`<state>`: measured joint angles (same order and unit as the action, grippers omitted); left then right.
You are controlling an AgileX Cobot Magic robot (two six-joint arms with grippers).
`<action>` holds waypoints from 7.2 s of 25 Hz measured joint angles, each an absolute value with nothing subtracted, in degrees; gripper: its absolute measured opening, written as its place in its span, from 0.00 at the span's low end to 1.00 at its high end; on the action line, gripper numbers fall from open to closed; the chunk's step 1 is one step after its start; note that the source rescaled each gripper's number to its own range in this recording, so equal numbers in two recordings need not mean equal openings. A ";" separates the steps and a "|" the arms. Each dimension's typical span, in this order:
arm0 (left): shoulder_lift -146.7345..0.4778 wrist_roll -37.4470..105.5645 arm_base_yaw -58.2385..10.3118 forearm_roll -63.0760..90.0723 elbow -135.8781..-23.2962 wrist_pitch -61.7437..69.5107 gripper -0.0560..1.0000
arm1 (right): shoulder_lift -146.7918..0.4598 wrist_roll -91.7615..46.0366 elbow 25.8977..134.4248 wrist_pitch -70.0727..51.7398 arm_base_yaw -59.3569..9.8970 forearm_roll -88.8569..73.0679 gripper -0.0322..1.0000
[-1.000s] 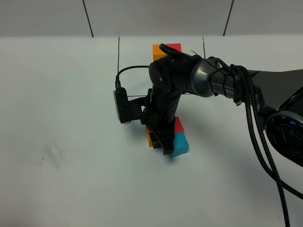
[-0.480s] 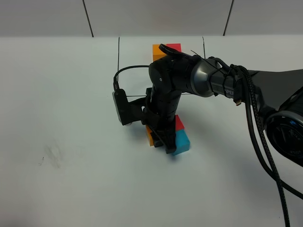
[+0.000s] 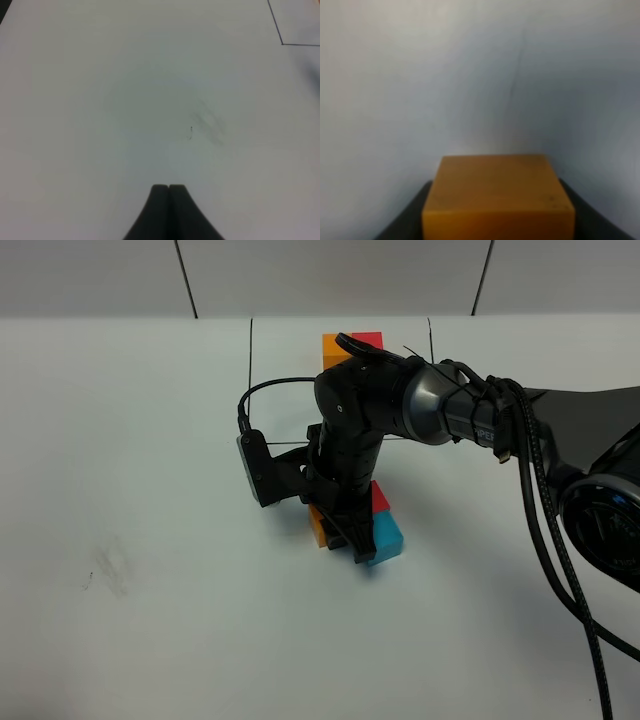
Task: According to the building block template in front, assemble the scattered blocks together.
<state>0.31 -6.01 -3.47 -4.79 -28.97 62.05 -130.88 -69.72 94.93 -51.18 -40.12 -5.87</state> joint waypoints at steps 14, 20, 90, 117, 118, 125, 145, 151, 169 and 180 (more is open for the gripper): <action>0.31 -6.06 -3.47 -4.79 -28.97 62.05 0.05 | -130.77 -68.66 95.16 -47.75 -40.12 -4.87 0.78; 0.31 -6.06 -3.47 -4.79 -28.97 62.05 0.05 | -129.86 -66.70 94.85 -48.17 -40.80 -4.08 0.90; 0.31 -6.11 -3.47 -4.79 -28.97 62.05 0.05 | -26.28 7.30 30.76 -57.56 -11.47 6.85 0.03; 0.31 -6.23 -3.47 -4.79 -28.97 62.05 0.05 | -18.57 17.60 29.20 -62.25 -4.13 13.21 0.03; 0.31 -6.23 -3.47 -4.79 -28.97 62.05 0.05 | -16.58 17.76 29.20 -62.25 -2.95 13.32 0.03; 0.31 -6.23 -3.47 -4.79 -28.97 62.05 0.05 | -2.74 17.93 29.20 -62.62 4.20 13.45 0.03; 0.31 -6.23 -3.47 -4.79 -28.97 62.05 0.05 | 0.45 18.49 29.20 -62.79 11.37 13.59 0.03; 0.31 -6.23 -3.47 -4.79 -28.97 62.05 0.05 | 0.45 18.49 29.20 -62.79 11.37 13.59 0.03; 0.31 -6.23 -3.47 -4.79 -28.97 62.05 0.05 | 0.45 18.49 29.20 -62.79 11.37 13.59 0.03; 0.31 -6.23 -3.47 -4.79 -28.97 62.05 0.05 | 0.45 18.49 29.20 -62.79 11.37 13.59 0.03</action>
<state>0.31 -6.23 -3.47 -4.79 -28.97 62.05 0.45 18.49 29.20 -62.79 11.37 13.59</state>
